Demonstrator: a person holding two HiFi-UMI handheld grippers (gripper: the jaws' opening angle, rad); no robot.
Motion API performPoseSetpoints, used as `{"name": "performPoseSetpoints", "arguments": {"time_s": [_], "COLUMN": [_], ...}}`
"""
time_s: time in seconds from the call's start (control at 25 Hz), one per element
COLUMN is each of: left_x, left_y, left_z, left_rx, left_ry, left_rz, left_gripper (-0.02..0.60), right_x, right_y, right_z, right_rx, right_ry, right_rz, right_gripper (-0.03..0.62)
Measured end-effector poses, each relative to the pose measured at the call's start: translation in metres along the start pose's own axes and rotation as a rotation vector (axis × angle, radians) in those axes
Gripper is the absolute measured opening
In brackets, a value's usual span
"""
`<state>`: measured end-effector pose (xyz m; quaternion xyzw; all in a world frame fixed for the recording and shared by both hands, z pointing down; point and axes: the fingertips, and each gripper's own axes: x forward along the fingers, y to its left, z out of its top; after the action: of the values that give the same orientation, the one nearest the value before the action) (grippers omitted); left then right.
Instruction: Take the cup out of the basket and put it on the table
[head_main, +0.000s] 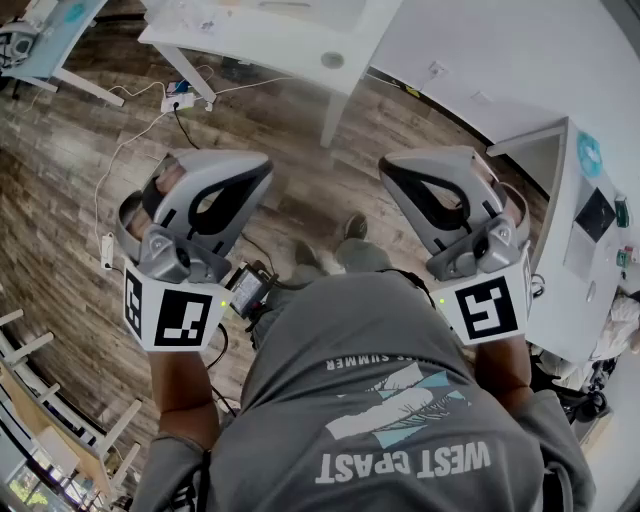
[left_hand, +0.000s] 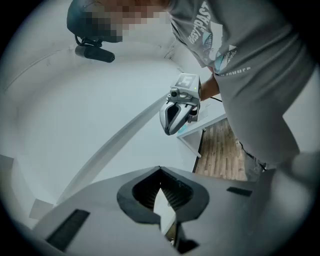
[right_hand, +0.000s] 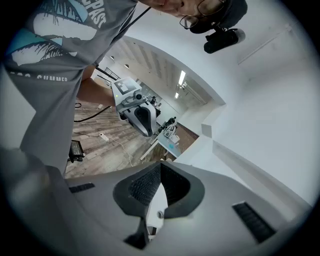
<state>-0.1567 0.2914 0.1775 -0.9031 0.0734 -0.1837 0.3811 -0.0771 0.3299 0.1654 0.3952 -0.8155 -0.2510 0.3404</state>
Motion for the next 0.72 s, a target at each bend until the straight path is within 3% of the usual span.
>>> {"name": "performPoseSetpoints", "arguments": {"time_s": [0.4,0.72], "left_x": [0.020,0.071], "left_y": [0.002,0.016], "left_z": [0.008,0.018], "left_rx": [-0.008,-0.008], "left_ry": [0.014,0.047], "left_rz": [0.004,0.004], "left_gripper": [0.009,0.009], "right_x": [-0.011,-0.028], "right_y": [-0.014,-0.056], "right_z": [-0.018,-0.052], "right_rx": [0.013,0.046], "right_ry": [-0.019,-0.077], "right_rz": [-0.013,-0.043], "right_gripper": [0.011,0.012]}}
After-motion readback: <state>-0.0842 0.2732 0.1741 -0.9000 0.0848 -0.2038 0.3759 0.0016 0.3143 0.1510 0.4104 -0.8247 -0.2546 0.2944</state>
